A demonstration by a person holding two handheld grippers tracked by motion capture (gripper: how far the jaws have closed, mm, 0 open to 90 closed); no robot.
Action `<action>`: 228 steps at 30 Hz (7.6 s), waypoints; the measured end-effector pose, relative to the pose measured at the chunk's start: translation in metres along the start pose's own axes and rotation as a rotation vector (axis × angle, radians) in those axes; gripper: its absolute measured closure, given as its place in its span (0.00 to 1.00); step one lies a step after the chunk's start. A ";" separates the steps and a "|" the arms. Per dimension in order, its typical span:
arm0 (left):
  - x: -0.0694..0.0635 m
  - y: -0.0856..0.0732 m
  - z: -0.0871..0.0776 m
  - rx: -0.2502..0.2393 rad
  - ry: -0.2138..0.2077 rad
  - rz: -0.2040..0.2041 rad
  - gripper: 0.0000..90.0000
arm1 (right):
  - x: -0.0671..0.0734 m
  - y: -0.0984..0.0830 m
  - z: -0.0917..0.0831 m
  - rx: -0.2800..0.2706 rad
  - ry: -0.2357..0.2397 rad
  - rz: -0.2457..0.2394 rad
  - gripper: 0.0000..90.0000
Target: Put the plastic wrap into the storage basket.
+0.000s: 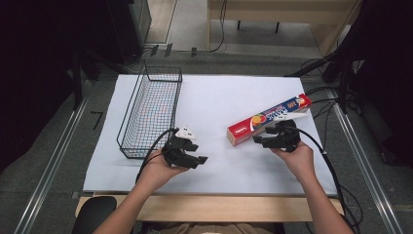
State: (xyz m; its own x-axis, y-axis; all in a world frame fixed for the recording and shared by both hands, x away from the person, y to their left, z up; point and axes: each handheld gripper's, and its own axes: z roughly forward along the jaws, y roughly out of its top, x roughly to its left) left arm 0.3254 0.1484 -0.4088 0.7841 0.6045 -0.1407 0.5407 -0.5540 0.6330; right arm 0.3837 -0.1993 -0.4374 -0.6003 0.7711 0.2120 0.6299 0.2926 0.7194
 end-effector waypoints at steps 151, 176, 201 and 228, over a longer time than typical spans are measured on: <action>0.001 0.001 -0.005 -0.032 -0.037 0.053 0.42 | 0.028 0.007 0.003 0.239 0.112 -0.080 1.00; -0.003 0.006 0.000 -0.017 -0.053 0.068 0.42 | -0.033 0.040 -0.039 0.108 -0.238 0.180 0.39; -0.001 0.005 0.001 -0.012 -0.047 0.068 0.42 | -0.076 0.022 0.019 0.200 -0.380 0.374 0.11; 0.001 0.005 -0.002 -0.028 -0.039 0.056 0.42 | -0.071 0.027 0.017 0.316 -0.339 0.384 0.37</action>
State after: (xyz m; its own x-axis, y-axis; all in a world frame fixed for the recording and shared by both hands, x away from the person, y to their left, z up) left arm 0.3277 0.1472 -0.4043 0.8247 0.5495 -0.1338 0.4871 -0.5699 0.6618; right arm 0.4521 -0.2361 -0.4441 -0.1425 0.9771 0.1578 0.9178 0.0707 0.3908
